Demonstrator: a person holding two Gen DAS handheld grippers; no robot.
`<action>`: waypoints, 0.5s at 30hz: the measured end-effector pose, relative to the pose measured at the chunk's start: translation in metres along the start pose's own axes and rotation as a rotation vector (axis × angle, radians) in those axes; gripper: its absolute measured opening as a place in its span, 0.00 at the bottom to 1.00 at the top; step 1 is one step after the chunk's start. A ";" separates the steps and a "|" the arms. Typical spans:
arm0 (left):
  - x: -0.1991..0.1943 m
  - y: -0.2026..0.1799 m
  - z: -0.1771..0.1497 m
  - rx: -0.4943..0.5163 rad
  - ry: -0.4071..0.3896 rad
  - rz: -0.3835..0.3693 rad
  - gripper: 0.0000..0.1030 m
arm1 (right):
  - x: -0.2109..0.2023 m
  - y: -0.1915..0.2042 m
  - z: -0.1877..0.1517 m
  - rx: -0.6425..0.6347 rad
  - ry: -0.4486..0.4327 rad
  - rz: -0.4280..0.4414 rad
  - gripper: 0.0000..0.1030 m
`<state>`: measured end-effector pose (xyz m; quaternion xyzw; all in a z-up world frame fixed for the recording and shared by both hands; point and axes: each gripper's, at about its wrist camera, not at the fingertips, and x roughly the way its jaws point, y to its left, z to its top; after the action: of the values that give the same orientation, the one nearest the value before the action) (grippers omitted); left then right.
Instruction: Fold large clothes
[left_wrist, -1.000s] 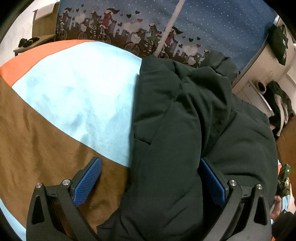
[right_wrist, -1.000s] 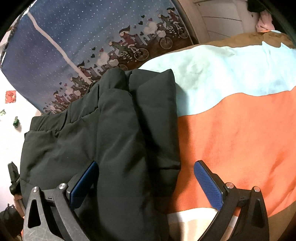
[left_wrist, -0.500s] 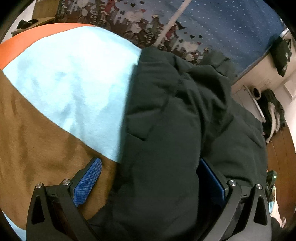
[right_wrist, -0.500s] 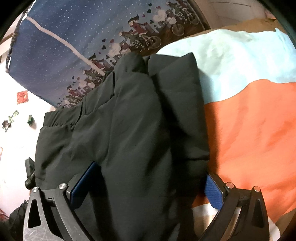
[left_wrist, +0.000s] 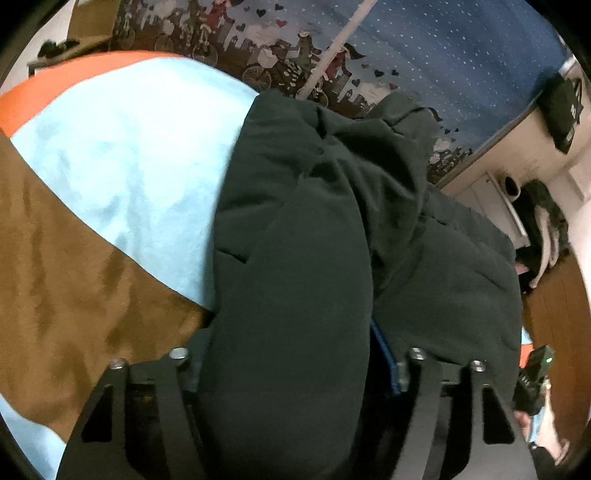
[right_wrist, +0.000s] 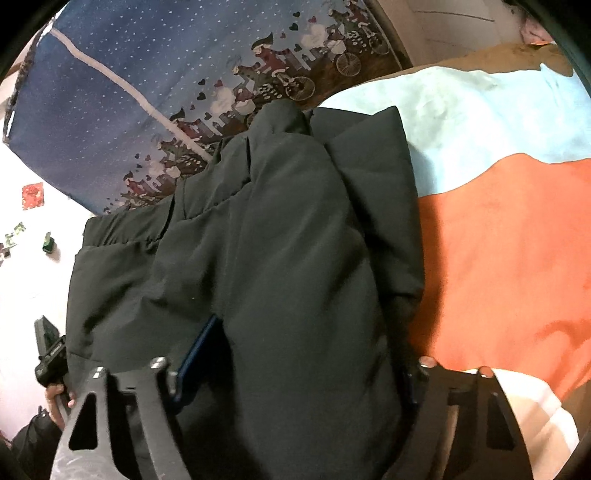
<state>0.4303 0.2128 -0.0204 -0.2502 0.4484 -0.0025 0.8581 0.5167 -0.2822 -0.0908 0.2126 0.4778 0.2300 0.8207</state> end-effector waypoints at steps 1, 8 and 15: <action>-0.002 -0.006 -0.001 0.019 -0.008 0.019 0.46 | -0.001 0.003 0.000 -0.002 -0.004 -0.010 0.60; -0.024 -0.050 -0.008 0.146 -0.094 0.131 0.18 | -0.020 0.038 0.004 -0.106 -0.040 -0.092 0.24; -0.054 -0.087 -0.021 0.254 -0.212 0.125 0.13 | -0.059 0.078 0.012 -0.186 -0.148 -0.064 0.19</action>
<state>0.4010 0.1395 0.0486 -0.1103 0.3665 0.0208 0.9236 0.4876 -0.2555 -0.0010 0.1364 0.3990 0.2308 0.8769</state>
